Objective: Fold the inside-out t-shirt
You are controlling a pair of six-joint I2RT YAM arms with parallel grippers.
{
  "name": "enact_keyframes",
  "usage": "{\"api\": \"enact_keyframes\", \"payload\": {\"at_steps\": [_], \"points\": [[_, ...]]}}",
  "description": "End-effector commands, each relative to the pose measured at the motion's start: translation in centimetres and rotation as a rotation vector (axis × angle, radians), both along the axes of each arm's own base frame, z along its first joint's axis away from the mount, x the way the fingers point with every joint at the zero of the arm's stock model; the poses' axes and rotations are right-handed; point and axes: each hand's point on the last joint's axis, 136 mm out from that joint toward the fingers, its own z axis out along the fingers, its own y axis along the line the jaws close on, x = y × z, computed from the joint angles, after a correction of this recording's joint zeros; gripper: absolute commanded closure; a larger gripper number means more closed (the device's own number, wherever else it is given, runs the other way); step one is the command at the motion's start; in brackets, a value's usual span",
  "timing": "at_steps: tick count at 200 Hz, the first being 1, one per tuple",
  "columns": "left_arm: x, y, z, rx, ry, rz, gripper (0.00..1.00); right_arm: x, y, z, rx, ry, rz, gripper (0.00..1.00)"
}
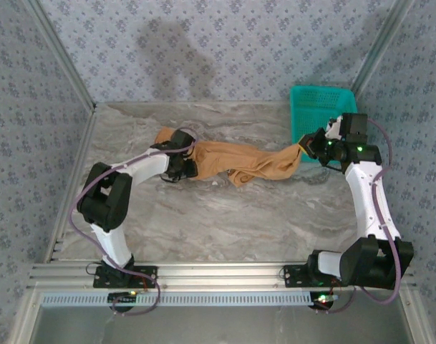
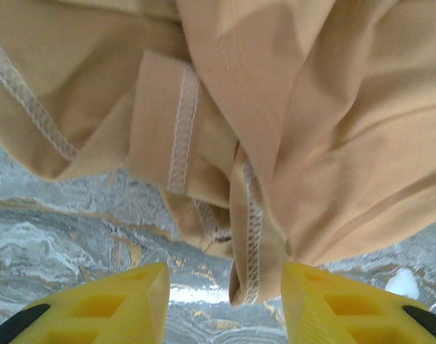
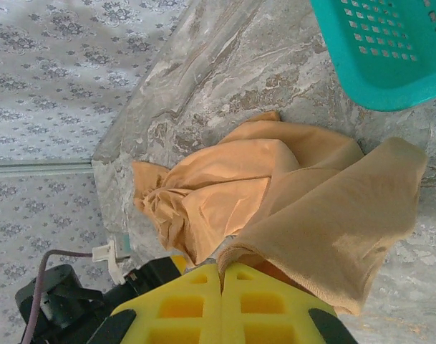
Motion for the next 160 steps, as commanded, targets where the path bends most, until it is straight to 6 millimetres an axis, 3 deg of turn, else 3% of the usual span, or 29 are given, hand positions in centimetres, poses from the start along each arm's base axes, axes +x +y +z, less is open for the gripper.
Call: {"api": "enact_keyframes", "payload": {"at_steps": [1, 14, 64, 109, 129, 139, 160], "points": [[1.7, -0.1, 1.2, -0.004, -0.05, 0.046, 0.56, 0.2, 0.6, 0.0, -0.002, -0.018, 0.036, 1.0], [2.0, -0.3, 1.4, -0.013, -0.059, 0.054, 0.56, -0.2, 0.7, -1.4, 0.004, 0.015, 0.04, 1.0], [3.1, -0.8, -0.4, 0.005, -0.024, 0.057, 0.58, 0.0, 0.9, -1.5, 0.01, 0.015, 0.048, 1.0], [4.0, 0.5, -0.3, 0.095, -0.033, 0.066, 0.86, -0.1, 1.1, -1.0, 0.011, 0.006, 0.057, 1.0], [4.6, 1.2, 1.6, 0.125, -0.065, 0.063, 1.0, -0.2, 1.0, -0.9, 0.004, 0.005, 0.059, 1.0], [5.0, 1.5, 3.3, 0.138, -0.091, 0.054, 1.0, -0.3, 0.9, -1.2, 0.003, 0.016, 0.057, 1.0], [6.5, 2.3, 9.9, 0.159, -0.168, 0.009, 1.0, 0.4, 0.6, 1.4, 0.025, -0.02, 0.05, 1.0]]}}
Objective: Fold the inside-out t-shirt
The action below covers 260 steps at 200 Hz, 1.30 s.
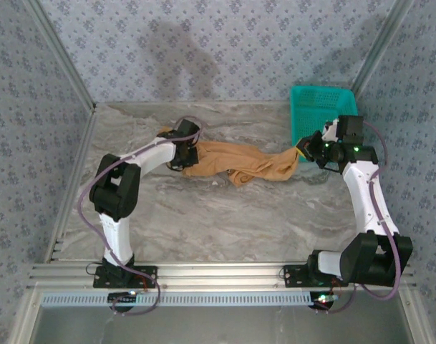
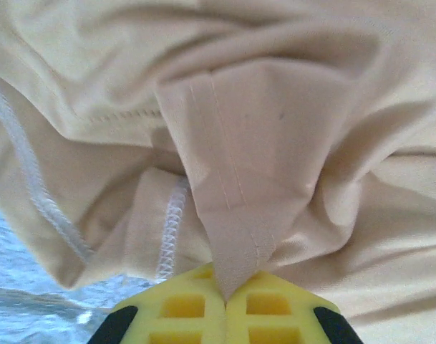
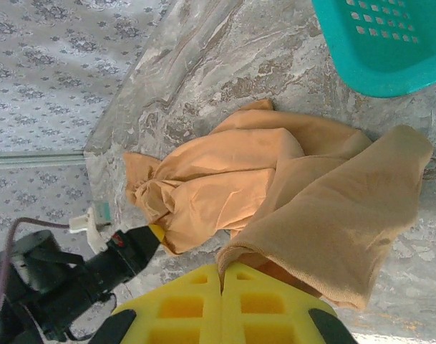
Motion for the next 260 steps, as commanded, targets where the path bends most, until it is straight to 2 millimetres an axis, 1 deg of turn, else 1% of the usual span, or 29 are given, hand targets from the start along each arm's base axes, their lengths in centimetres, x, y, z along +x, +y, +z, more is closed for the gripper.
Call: {"api": "enact_keyframes", "payload": {"at_steps": [1, 3, 13, 21, 23, 26, 37, 45, 53, 64, 71, 81, 98, 119, 132, 147, 151, 173, 200, 219, 231, 240, 246, 255, 260], "points": [[1.7, 1.9, 8.9, 0.054, -0.119, -0.037, 1.0, 0.4, 0.1, 3.1, 0.018, -0.053, 0.027, 1.0], [1.8, 2.1, 9.6, 0.061, -0.126, -0.042, 1.0, 0.6, -0.1, 3.6, 0.017, -0.06, 0.024, 1.0], [2.7, 3.4, 14.7, 0.077, -0.2, -0.049, 1.0, 1.1, -1.1, 5.8, 0.01, -0.095, 0.012, 1.0], [3.3, 5.1, 19.0, 0.075, -0.265, -0.036, 1.0, 1.4, -1.9, 7.7, 0.002, -0.128, -0.005, 1.0], [3.3, 5.6, 19.8, 0.073, -0.274, -0.029, 1.0, 1.5, -2.2, 8.2, -0.001, -0.138, -0.012, 1.0], [3.5, 6.3, 21.9, 0.06, -0.312, -0.018, 1.0, 1.6, -2.5, 9.0, -0.003, -0.152, -0.019, 1.0], [3.4, 9.0, 27.3, 0.008, -0.409, 0.024, 1.0, 1.7, -3.7, 11.4, -0.014, -0.198, -0.05, 1.0], [3.1, 10.8, 30.7, -0.051, -0.48, 0.051, 1.0, 1.7, -4.4, 12.9, -0.017, -0.226, -0.07, 1.0], [2.6, 12.3, 33.6, -0.12, -0.547, 0.074, 1.0, 1.8, -4.9, 14.1, -0.01, -0.254, -0.087, 1.0], [1.7, 13.9, 36.6, -0.196, -0.628, 0.093, 1.0, 1.8, -5.1, 15.5, -0.004, -0.287, -0.09, 1.0], [1.1, 14.4, 38.1, -0.24, -0.666, 0.089, 1.0, 1.7, -5.1, 16.1, 0.006, -0.295, -0.086, 1.0], [0.2, 14.7, 39.8, -0.297, -0.711, 0.078, 1.0, 1.7, -4.7, 17.4, 0.034, -0.328, -0.071, 1.0], [-1.3, 14.9, 41.8, -0.362, -0.765, 0.054, 1.0, 1.4, -4.0, 20.2, 0.089, -0.403, -0.045, 1.0], [-3.4, 15.8, 44.1, -0.397, -0.832, 0.06, 1.0, 0.0, -3.1, 24.3, 0.111, -0.503, -0.017, 1.0], [-4.8, 16.3, 45.6, -0.423, -0.869, 0.06, 1.0, -1.6, -2.3, 27.0, 0.112, -0.578, 0.006, 1.0], [-6.5, 16.3, 47.2, -0.464, -0.9, 0.043, 1.0, -3.4, -1.8, 29.4, 0.106, -0.642, 0.016, 1.0], [-6.9, 16.2, 47.5, -0.472, -0.907, 0.039, 1.0, -4.1, -1.6, 30.3, 0.104, -0.669, 0.017, 1.0], [-9.3, 15.6, 49.3, -0.503, -0.928, 0.0, 1.0, -7.0, -1.1, 33.5, 0.087, -0.759, 0.019, 1.0], [-12.0, 15.0, 51.2, -0.525, -0.957, -0.043, 1.0, -10.6, -0.4, 36.6, 0.065, -0.846, 0.02, 1.0], [-13.5, 14.9, 52.2, -0.509, -0.986, -0.059, 1.0, -12.3, 0.1, 38.0, 0.049, -0.889, 0.023, 1.0], [-13.7, 15.0, 52.3, -0.499, -0.995, -0.059, 1.0, -12.7, 0.1, 38.4, 0.044, -0.901, 0.018, 1.0], [-13.1, 15.2, 51.8, -0.495, -0.981, -0.052, 1.0, -12.3, -0.2, 38.3, 0.04, -0.897, 0.006, 1.0], [-12.4, 15.3, 51.1, -0.498, -0.962, -0.045, 1.0, -11.7, -0.5, 37.9, 0.04, -0.881, -0.008, 1.0], [-10.7, 15.6, 49.5, -0.513, -0.917, -0.029, 1.0, -10.4, -1.2, 36.9, 0.046, -0.849, -0.03, 1.0], [-9.5, 15.7, 48.3, -0.528, -0.884, -0.019, 1.0, -9.5, -1.7, 36.2, 0.046, -0.832, -0.044, 1.0]]}}
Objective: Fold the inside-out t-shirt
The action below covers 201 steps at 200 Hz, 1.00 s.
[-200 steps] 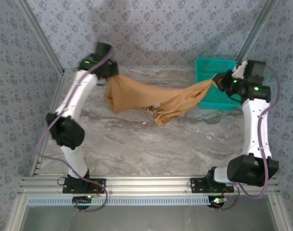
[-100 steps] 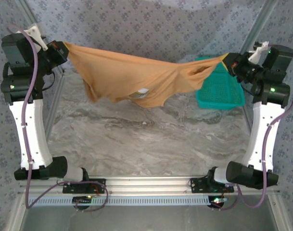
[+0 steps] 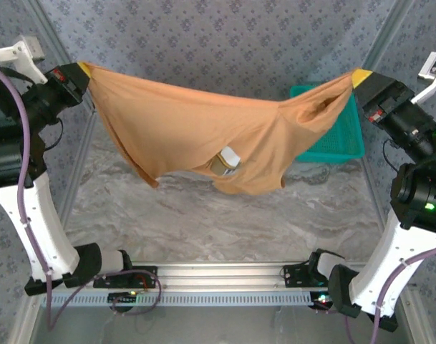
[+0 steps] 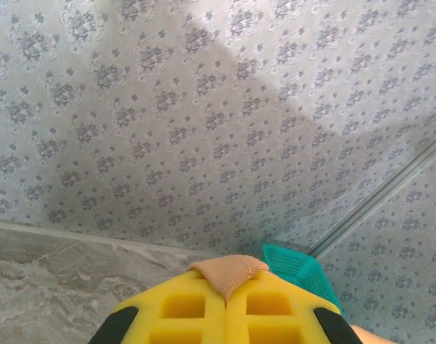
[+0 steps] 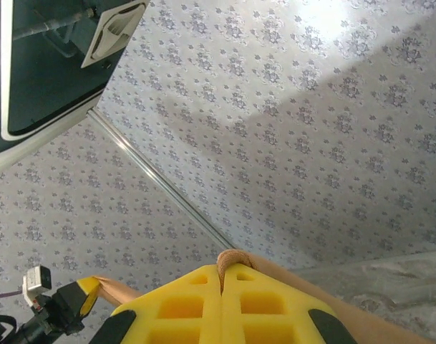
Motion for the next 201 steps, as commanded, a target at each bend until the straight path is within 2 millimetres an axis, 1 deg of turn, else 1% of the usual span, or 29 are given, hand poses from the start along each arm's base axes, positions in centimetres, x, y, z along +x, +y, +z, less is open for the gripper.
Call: {"api": "enact_keyframes", "payload": {"at_steps": [1, 7, 17, 19, 21, 27, 35, 37, 40, 49, 51, 67, 76, 84, 99, 118, 126, 140, 152, 157, 160, 164, 176, 188, 192, 193, 195, 201], "points": [[3.4, 0.4, -3.4, -0.026, 0.095, -0.022, 1.0, 4.2, -2.2, -2.7, 0.051, 0.106, -0.04, 1.0], [4.9, 0.5, -5.1, -0.047, 0.132, -0.03, 1.0, 5.5, -2.7, -3.9, 0.064, 0.136, -0.051, 1.0], [7.7, 0.6, -8.5, -0.085, 0.207, -0.042, 1.0, 7.8, -3.6, -6.4, 0.087, 0.195, -0.069, 1.0], [8.2, 0.6, -8.9, -0.089, 0.213, -0.043, 1.0, 8.2, -3.7, -6.8, 0.088, 0.204, -0.071, 1.0], [8.9, 0.6, -10.2, -0.096, 0.242, -0.045, 1.0, 8.7, -3.8, -7.5, 0.092, 0.221, -0.073, 1.0], [10.3, 0.3, -12.5, -0.102, 0.289, -0.057, 1.0, 10.2, -4.0, -9.6, 0.098, 0.274, -0.082, 1.0], [12.0, -0.3, -15.7, -0.094, 0.353, -0.067, 1.0, 12.0, -3.8, -12.4, 0.09, 0.339, -0.08, 1.0], [12.4, -0.5, -16.5, -0.09, 0.372, -0.068, 1.0, 12.4, -3.6, -13.1, 0.085, 0.355, -0.078, 1.0], [12.9, -0.8, -17.6, -0.08, 0.392, -0.069, 1.0, 13.0, -3.3, -13.6, 0.072, 0.353, -0.072, 1.0], [14.0, -1.7, -20.8, -0.046, 0.46, -0.066, 1.0, 14.9, -2.3, -16.8, 0.041, 0.418, -0.06, 1.0], [14.4, -1.8, -21.0, -0.038, 0.45, -0.062, 1.0, 15.3, -2.1, -17.5, 0.034, 0.432, -0.056, 1.0], [16.3, -1.8, -24.7, -0.011, 0.478, -0.005, 1.0, 18.3, -0.1, -23.1, -0.003, 0.554, -0.01, 1.0], [17.1, -1.2, -26.7, -0.011, 0.503, 0.034, 1.0, 19.6, 0.7, -26.1, -0.011, 0.628, 0.021, 1.0], [17.5, -0.7, -28.6, 0.003, 0.55, 0.061, 1.0, 20.2, 1.2, -28.7, -0.031, 0.691, 0.046, 1.0], [17.8, -0.5, -32.6, 0.032, 0.656, 0.078, 1.0, 21.2, 1.0, -33.2, -0.027, 0.791, 0.032, 1.0], [17.0, -1.6, -37.5, 0.066, 0.75, 0.059, 1.0, 21.3, 0.3, -38.9, -0.042, 0.916, -0.013, 1.0], [16.3, -2.4, -39.2, 0.083, 0.772, 0.053, 1.0, 21.0, 0.1, -41.0, -0.054, 0.961, -0.029, 1.0], [14.9, -3.9, -41.4, 0.096, 0.791, 0.034, 1.0, 19.8, -0.3, -44.4, -0.087, 1.031, -0.063, 1.0], [13.5, -5.1, -43.2, 0.106, 0.813, 0.018, 1.0, 18.8, -1.0, -47.0, -0.121, 1.079, -0.098, 1.0], [13.0, -5.5, -43.9, 0.112, 0.82, 0.013, 1.0, 18.6, -1.3, -47.5, -0.136, 1.085, -0.114, 1.0], [12.7, -5.7, -44.3, 0.117, 0.825, 0.009, 1.0, 18.0, -1.5, -48.8, -0.144, 1.116, -0.12, 1.0], [12.3, -5.9, -44.8, 0.119, 0.833, 0.007, 1.0, 17.8, -1.7, -49.5, -0.153, 1.126, -0.128, 1.0], [11.5, -6.6, -46.0, 0.12, 0.848, -0.005, 1.0, 18.0, -1.7, -50.6, -0.17, 1.135, -0.13, 1.0], [11.1, -7.1, -46.8, 0.125, 0.859, -0.014, 1.0, 18.9, -1.4, -50.9, -0.187, 1.138, -0.116, 1.0], [11.0, -7.3, -46.9, 0.126, 0.862, -0.017, 1.0, 18.9, -1.2, -51.5, -0.195, 1.152, -0.109, 1.0], [11.0, -7.3, -47.0, 0.126, 0.864, -0.018, 1.0, 19.4, -1.2, -51.0, -0.196, 1.138, -0.109, 1.0], [11.0, -7.3, -47.0, 0.128, 0.864, -0.019, 1.0, 19.8, -1.0, -50.6, -0.201, 1.128, -0.106, 1.0], [11.0, -7.5, -47.2, 0.13, 0.869, -0.022, 1.0, 20.5, -0.7, -50.6, -0.212, 1.128, -0.099, 1.0]]}}
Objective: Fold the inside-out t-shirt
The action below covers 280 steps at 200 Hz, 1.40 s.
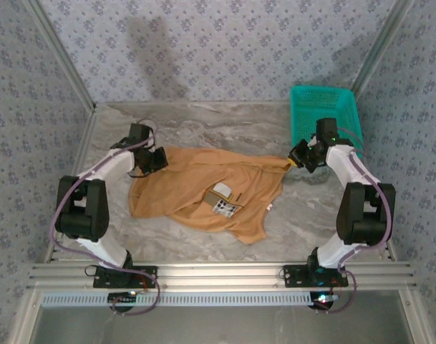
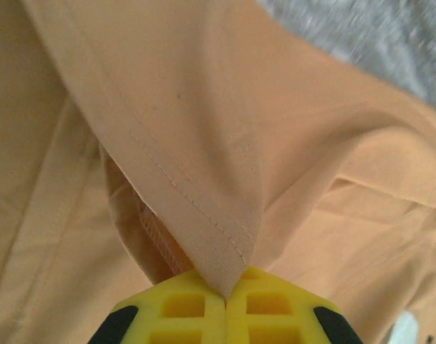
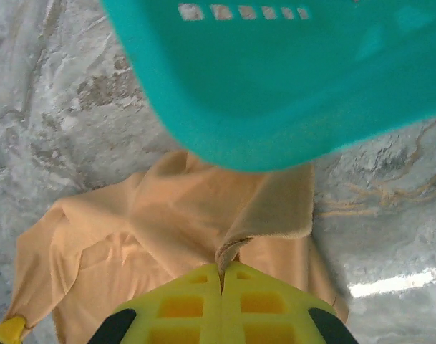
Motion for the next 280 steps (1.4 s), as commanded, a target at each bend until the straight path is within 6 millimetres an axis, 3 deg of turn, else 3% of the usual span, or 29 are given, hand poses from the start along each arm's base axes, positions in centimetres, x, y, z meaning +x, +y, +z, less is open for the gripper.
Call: {"api": "enact_keyframes", "payload": {"at_steps": [1, 50, 70, 85, 102, 130, 162, 206, 280], "points": [[1.8, -0.1, 2.6, -0.009, -0.12, 0.021, 1.0, 3.1, 0.4, 0.7, -0.072, -0.064, 0.049, 1.0], [2.2, -0.8, 2.1, -0.011, -0.108, 0.01, 1.0, 8.2, 2.8, -1.2, -0.072, -0.014, 0.105, 1.0], [2.4, -0.9, 2.0, -0.011, -0.107, 0.009, 1.0, 10.2, 2.8, -0.7, -0.08, -0.016, 0.1, 0.75], [2.5, -0.9, 2.1, -0.01, -0.104, 0.005, 1.0, 10.7, 2.7, 0.6, -0.116, -0.022, 0.127, 0.65], [2.5, -0.9, 2.3, -0.009, -0.106, 0.004, 1.0, 9.9, 3.2, 2.0, -0.155, -0.034, 0.151, 0.58], [2.5, -1.2, 2.3, -0.02, -0.106, 0.001, 1.0, 7.7, 4.3, 2.4, -0.206, -0.05, 0.193, 0.59], [2.2, -1.3, 2.1, -0.014, -0.096, -0.013, 1.0, 6.5, 5.1, 0.1, -0.294, -0.012, 0.248, 0.59], [1.8, -1.1, 1.9, -0.004, -0.092, -0.018, 1.0, 6.3, 5.7, -3.2, -0.398, 0.066, 0.335, 0.61], [1.8, -1.0, 2.3, 0.008, -0.096, -0.023, 1.0, 5.1, 4.8, -5.7, -0.503, 0.153, 0.352, 0.62]]}}
